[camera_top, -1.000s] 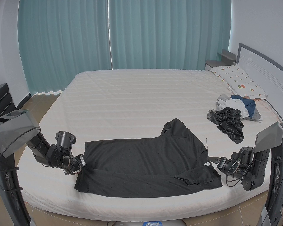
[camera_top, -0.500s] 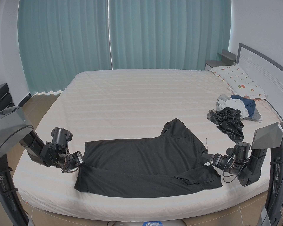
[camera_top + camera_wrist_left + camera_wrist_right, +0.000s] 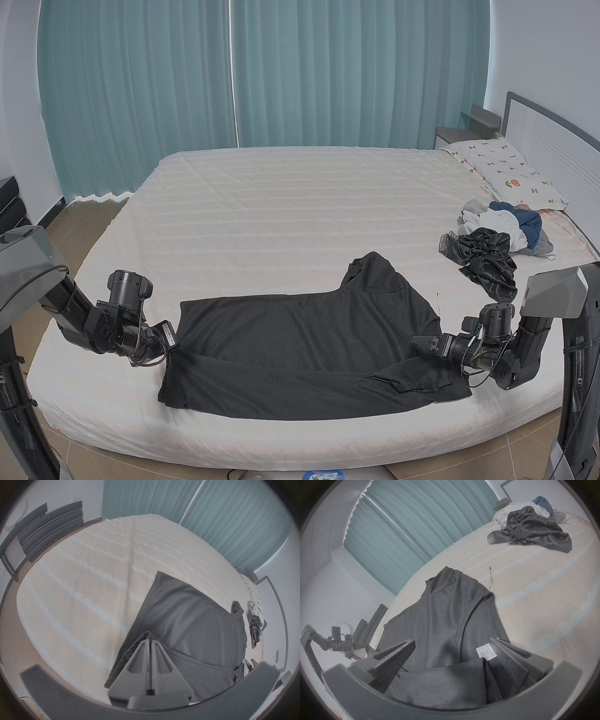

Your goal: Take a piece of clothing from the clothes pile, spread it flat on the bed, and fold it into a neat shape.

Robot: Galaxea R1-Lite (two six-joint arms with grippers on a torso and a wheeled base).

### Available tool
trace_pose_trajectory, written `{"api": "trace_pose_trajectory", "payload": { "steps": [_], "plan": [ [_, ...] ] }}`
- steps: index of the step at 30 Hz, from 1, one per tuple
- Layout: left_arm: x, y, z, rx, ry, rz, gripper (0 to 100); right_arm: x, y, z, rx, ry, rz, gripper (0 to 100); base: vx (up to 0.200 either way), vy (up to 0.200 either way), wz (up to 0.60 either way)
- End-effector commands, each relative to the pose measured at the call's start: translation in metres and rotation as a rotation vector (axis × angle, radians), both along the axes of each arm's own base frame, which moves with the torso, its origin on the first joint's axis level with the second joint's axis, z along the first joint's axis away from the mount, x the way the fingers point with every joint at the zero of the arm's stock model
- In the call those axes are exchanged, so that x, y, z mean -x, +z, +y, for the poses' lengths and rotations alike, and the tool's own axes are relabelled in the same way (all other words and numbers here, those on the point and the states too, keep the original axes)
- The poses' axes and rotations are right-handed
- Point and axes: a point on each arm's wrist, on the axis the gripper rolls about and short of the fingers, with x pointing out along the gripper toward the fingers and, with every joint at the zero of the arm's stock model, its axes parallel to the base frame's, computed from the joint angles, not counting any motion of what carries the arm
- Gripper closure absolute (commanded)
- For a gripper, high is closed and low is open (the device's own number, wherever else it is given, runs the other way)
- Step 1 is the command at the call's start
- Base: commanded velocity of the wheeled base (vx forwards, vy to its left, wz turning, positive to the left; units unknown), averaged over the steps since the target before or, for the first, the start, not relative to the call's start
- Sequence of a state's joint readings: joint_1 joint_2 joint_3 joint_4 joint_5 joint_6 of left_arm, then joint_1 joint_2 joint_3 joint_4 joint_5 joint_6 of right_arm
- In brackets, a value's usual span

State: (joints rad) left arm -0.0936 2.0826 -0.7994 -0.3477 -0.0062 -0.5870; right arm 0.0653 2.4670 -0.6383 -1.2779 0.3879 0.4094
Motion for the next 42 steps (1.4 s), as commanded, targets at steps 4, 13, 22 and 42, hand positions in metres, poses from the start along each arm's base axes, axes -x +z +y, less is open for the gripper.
{"api": "trace_pose_trajectory", "payload": {
  "steps": [4,13,22,42],
  "plan": [
    [0.000,0.000,0.001,0.000,0.002,0.000,100,0.001,-0.006,0.001,0.011,0.010,0.012,0,0.000,0.000,0.00],
    [0.000,0.000,0.000,0.000,0.002,0.000,100,0.006,-0.002,-0.003,0.002,0.016,0.009,100,0.000,0.000,0.00],
    [-0.001,-0.001,0.000,0.000,0.002,0.003,100,0.010,0.000,-0.009,0.001,0.001,-0.005,100,0.000,0.000,0.00],
    [-0.001,-0.001,0.001,0.000,0.005,0.003,100,0.025,0.000,-0.019,-0.030,0.035,0.009,0,0.000,0.000,0.00]
  ]
}}
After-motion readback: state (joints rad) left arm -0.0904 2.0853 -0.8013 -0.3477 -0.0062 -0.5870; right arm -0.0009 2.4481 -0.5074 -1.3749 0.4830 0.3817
